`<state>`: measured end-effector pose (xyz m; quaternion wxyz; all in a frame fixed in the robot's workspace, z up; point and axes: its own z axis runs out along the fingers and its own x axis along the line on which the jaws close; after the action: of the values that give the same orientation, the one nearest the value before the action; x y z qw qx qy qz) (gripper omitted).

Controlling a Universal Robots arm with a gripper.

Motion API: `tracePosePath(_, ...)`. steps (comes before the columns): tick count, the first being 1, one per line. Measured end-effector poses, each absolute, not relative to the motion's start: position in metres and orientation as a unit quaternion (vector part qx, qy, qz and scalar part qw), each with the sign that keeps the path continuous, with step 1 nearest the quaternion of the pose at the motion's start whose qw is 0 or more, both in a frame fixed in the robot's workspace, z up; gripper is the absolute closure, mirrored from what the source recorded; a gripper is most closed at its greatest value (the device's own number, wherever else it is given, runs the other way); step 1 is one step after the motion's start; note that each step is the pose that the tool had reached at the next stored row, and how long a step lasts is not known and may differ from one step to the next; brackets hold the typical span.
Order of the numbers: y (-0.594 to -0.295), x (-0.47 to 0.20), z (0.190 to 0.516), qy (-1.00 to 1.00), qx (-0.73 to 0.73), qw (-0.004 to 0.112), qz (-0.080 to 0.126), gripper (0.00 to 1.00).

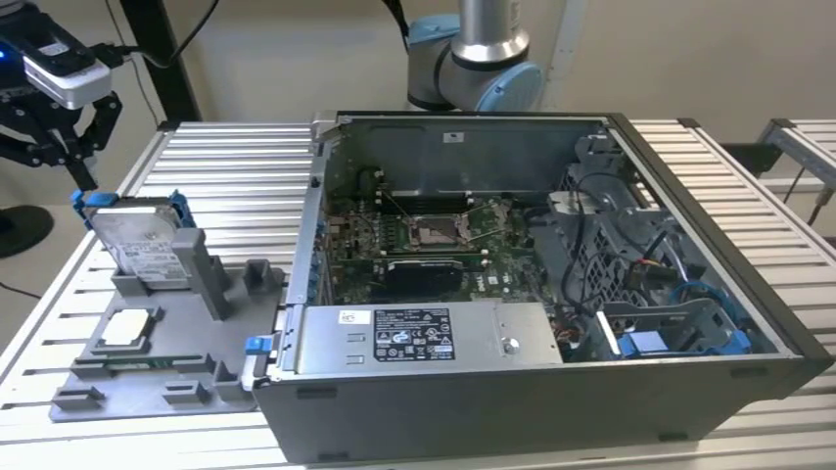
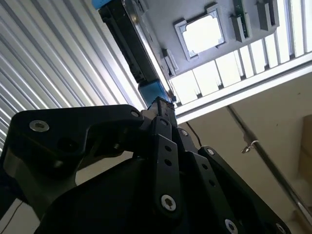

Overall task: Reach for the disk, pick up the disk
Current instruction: 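Pick up the disk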

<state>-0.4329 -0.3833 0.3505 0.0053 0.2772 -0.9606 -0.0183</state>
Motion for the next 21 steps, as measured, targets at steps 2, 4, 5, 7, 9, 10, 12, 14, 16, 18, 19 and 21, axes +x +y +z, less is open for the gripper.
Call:
tracePosePath(2,-0.3833,-0.4330,0.3505,-0.960,0.279,0.005,-0.018,1.00)
tracePosePath(4,-0.3833,-0.4329,0.3506,-0.958,0.285,0.006,-0.018,1.00)
tracePosePath(5,-0.3833,-0.4329,0.3506,-0.957,0.290,0.006,-0.018,1.00)
tracePosePath(7,-0.3833,-0.4329,0.3505,-0.952,0.305,0.006,-0.018,1.00)
tracePosePath(9,-0.3833,-0.4329,0.3506,-0.947,0.321,0.006,-0.018,1.00)
tracePosePath(10,-0.3833,-0.4329,0.3505,-0.944,0.330,0.006,-0.018,1.00)
tracePosePath(12,-0.3833,-0.4329,0.3504,-0.938,0.347,0.007,-0.018,1.00)
tracePosePath(14,-0.3833,-0.4329,0.3502,-0.931,0.364,0.007,-0.018,1.00)
tracePosePath(16,-0.3833,-0.4329,0.3500,-0.924,0.382,0.007,-0.017,1.00)
tracePosePath(18,-0.3833,-0.4329,0.3498,-0.917,0.398,0.007,-0.017,1.00)
tracePosePath(19,-0.3833,-0.4329,0.3498,-0.914,0.406,0.007,-0.017,1.00)
tracePosePath(21,-0.3832,-0.4327,0.3496,-0.907,0.420,0.007,-0.017,1.00)
